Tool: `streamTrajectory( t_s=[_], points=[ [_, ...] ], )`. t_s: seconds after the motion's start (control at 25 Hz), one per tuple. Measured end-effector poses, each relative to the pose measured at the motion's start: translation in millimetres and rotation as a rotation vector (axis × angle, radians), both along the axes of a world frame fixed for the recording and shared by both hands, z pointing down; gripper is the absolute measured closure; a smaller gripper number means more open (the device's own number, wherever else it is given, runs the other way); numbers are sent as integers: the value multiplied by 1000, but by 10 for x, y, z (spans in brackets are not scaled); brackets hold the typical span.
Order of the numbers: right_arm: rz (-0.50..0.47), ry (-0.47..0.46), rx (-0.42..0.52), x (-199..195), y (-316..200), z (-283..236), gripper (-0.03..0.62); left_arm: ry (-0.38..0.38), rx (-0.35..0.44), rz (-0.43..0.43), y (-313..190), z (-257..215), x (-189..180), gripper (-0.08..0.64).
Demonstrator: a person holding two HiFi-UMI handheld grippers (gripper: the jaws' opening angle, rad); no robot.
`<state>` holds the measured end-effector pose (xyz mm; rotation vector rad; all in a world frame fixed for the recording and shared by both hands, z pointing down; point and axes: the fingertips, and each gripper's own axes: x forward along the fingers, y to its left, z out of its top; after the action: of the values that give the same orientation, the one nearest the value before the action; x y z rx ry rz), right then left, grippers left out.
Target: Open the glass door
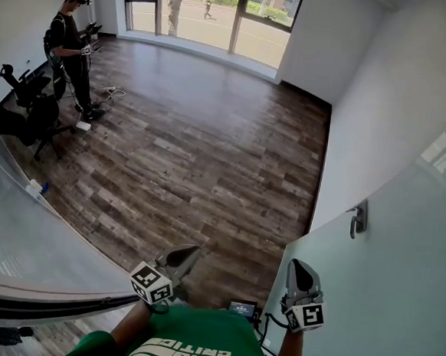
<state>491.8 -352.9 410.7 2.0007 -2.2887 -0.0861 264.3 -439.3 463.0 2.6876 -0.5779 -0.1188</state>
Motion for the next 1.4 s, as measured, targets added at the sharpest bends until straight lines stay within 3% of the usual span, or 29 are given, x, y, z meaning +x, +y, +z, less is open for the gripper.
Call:
streamTrajectory(
  t_s=[0.28, 0.68, 1.4],
  points=[
    [-41, -51, -22, 170, -23, 133, 600, -21, 5, 2, 146, 13, 434, 543],
    [-122, -75, -84, 240, -154, 377, 600, -24, 11, -23, 191, -1, 695, 543],
    [-184, -68, -81, 146, -449, 393, 600, -15, 22, -97, 23, 18, 545, 543]
  ],
)
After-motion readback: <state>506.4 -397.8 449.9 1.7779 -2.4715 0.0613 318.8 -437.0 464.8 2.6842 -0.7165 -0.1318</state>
